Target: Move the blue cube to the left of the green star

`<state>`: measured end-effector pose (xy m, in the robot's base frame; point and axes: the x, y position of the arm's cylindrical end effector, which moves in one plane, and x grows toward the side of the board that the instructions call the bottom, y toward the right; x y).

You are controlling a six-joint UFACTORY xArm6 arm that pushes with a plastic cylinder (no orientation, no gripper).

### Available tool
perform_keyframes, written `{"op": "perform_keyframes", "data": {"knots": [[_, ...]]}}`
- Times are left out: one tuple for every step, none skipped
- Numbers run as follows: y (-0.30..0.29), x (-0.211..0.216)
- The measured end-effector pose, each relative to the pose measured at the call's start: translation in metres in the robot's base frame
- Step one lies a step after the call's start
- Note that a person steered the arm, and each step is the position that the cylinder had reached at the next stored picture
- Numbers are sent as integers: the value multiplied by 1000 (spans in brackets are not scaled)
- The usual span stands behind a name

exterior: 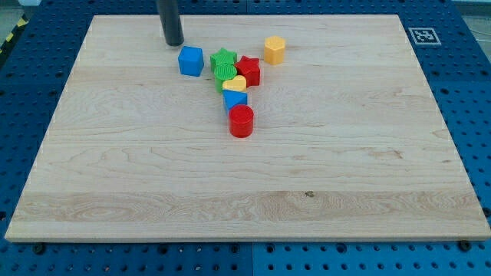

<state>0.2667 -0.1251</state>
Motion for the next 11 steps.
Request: {"op": "perform_keyframes", "data": {"knots": [[22,2],[22,12],[-1,14],[-25,14],[-26,27],[-16,43],[-1,43],[23,42],[42,40],[61,42],[79,55]]}}
